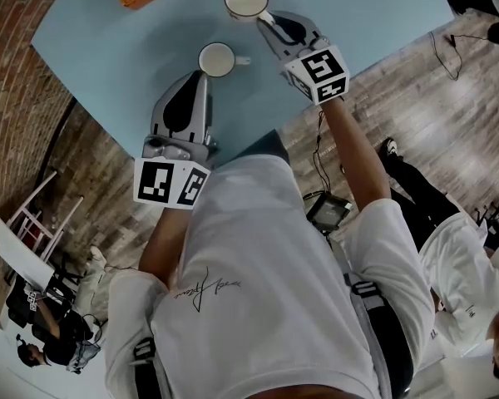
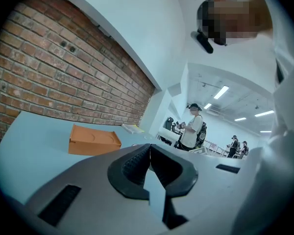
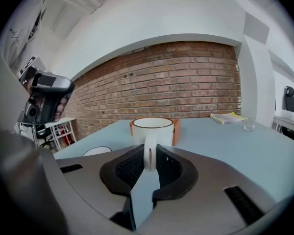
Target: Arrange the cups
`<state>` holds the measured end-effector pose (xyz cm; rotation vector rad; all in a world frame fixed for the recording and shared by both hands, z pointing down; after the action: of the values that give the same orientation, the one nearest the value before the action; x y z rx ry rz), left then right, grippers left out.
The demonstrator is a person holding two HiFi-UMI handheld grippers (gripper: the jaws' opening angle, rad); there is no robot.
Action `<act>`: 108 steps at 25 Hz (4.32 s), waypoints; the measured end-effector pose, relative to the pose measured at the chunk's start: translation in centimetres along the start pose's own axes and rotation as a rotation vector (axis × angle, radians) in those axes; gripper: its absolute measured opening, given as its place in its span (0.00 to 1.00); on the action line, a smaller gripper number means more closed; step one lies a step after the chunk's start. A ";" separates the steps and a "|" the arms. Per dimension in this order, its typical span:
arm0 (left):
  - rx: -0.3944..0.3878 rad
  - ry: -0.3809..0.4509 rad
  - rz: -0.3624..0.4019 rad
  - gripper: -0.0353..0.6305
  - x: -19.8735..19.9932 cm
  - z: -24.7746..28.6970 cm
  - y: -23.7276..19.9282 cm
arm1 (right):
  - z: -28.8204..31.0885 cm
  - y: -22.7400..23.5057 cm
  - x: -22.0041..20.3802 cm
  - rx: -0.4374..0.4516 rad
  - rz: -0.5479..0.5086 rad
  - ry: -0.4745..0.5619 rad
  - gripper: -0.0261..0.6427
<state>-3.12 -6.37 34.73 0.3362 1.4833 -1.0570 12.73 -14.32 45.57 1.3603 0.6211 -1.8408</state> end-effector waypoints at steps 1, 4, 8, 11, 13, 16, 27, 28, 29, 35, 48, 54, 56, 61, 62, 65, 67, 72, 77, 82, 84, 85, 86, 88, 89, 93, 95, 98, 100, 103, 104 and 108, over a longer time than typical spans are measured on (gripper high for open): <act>0.000 0.004 0.001 0.07 0.1 -0.1 0.0 | 0.0 -0.2 0.3 0.001 0.001 0.003 0.14; 0.001 0.013 0.007 0.07 0.3 -0.4 -0.1 | 0.1 -0.7 1.1 0.005 -0.008 0.006 0.14; 0.003 0.028 0.022 0.07 0.7 -0.8 0.0 | -0.1 -1.2 2.0 0.009 -0.005 0.010 0.14; 0.008 0.042 0.029 0.07 1.1 -1.1 -0.1 | 0.0 -1.4 2.8 0.008 0.011 0.017 0.14; 0.011 0.048 0.032 0.07 1.3 -1.4 -0.3 | 0.1 -1.6 3.3 0.006 0.012 0.021 0.14; 0.014 0.057 0.035 0.07 1.5 -1.8 -0.2 | 0.0 -1.7 4.1 0.003 0.004 0.028 0.14; 0.021 0.090 0.040 0.07 2.4 -2.2 -0.1 | 0.9 -2.1 6.6 0.013 -0.015 0.059 0.14; 0.022 0.092 0.040 0.07 2.4 -2.3 -0.2 | 1.1 -2.1 6.7 0.012 -0.016 0.060 0.14; 0.024 0.093 0.039 0.07 2.4 -2.3 -0.3 | 1.4 -2.1 6.8 0.012 -0.017 0.061 0.14; 0.037 0.093 0.033 0.07 2.4 -1.9 -0.6 | 2.9 -1.7 7.6 0.011 -0.009 0.068 0.14; 0.070 0.103 0.024 0.07 2.8 -1.2 -1.6 | 6.6 0.1 8.3 0.008 -0.003 0.075 0.14; 0.078 0.100 0.015 0.07 2.8 -1.3 -2.3 | 8.1 0.4 8.1 0.000 -0.003 0.067 0.14; 0.082 0.098 0.013 0.07 2.7 -1.1 -2.5 | 8.5 0.9 8.0 -0.002 -0.002 0.066 0.14; 0.092 0.091 0.009 0.07 2.7 -0.8 -2.8 | 9.7 1.8 7.7 -0.011 0.002 0.063 0.14; 0.094 0.090 0.009 0.07 2.6 -0.8 -2.8 | 10.0 2.0 7.6 -0.014 0.005 0.063 0.14; 0.101 0.085 0.009 0.07 2.6 -0.7 -3.0 | 11.0 2.6 7.3 -0.027 0.011 0.065 0.14; 0.108 0.082 0.009 0.07 2.6 -0.7 -3.3 | 11.8 3.0 7.1 -0.037 0.017 0.064 0.14; 0.124 0.072 0.001 0.07 2.7 -0.6 -4.1 | 13.5 3.7 6.8 -0.056 0.010 0.062 0.14; 0.135 0.059 -0.010 0.07 2.5 -0.9 -5.3 | 15.1 3.7 6.4 -0.071 0.013 0.062 0.14; 0.137 0.051 -0.018 0.07 2.2 -1.0 -5.9 | 15.9 3.7 6.2 -0.081 0.011 0.074 0.14; 0.136 0.048 -0.021 0.07 2.1 -1.0 -6.0 | 16.1 3.6 6.1 -0.077 -0.002 0.076 0.14; 0.136 0.047 -0.022 0.07 2.1 -1.0 -5.9 | 16.0 3.5 6.1 -0.075 -0.013 0.077 0.14; 0.135 0.047 -0.022 0.07 2.1 -0.9 -5.8 | 16.0 3.4 6.0 -0.074 -0.025 0.078 0.14; 0.134 0.048 -0.023 0.07 2.1 -0.9 -5.8 | 15.9 3.4 6.0 -0.073 -0.043 0.083 0.14; 0.134 0.048 -0.023 0.07 2.1 -0.8 -5.8 | 15.9 3.4 6.0 -0.074 -0.046 0.086 0.14; 0.134 0.048 -0.024 0.07 2.0 -0.9 -6.0 | 16.0 3.3 5.9 -0.079 -0.044 0.091 0.14; 0.134 0.049 -0.024 0.07 2.0 -1.0 -6.0 | 16.0 3.3 5.8 -0.081 -0.038 0.092 0.14; 0.136 0.049 -0.027 0.07 1.9 -1.0 -6.1 | 16.0 3.3 5.9 -0.073 -0.024 0.098 0.14; 0.134 0.049 -0.027 0.07 2.0 -1.0 -6.0 | 15.8 3.3 6.0 -0.066 -0.017 0.099 0.15; 0.128 0.052 -0.026 0.07 2.1 -0.9 -5.7 | 15.3 3.1 5.9 -0.056 -0.020 0.094 0.17; 0.125 0.054 -0.024 0.07 2.1 -0.9 -5.6 | 15.0 3.0 5.9 -0.055 -0.021 0.094 0.17; 0.115 0.058 -0.016 0.07 2.3 -1.2 -5.2 | 13.5 2.8 6.0 -0.066 -0.016 0.100 0.17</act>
<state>-8.21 -9.09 34.61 0.4393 1.4818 -1.1566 6.20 -27.80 44.32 1.4136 0.7408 -1.7575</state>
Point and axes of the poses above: the fingertips, and each gripper's own axes: z forward along the fingers, y to its right, x out of its top, the point moved 3 cm from there along -z, backward along the fingers, and after that the axes turned 4 degrees about y, right-handed, at the moved point
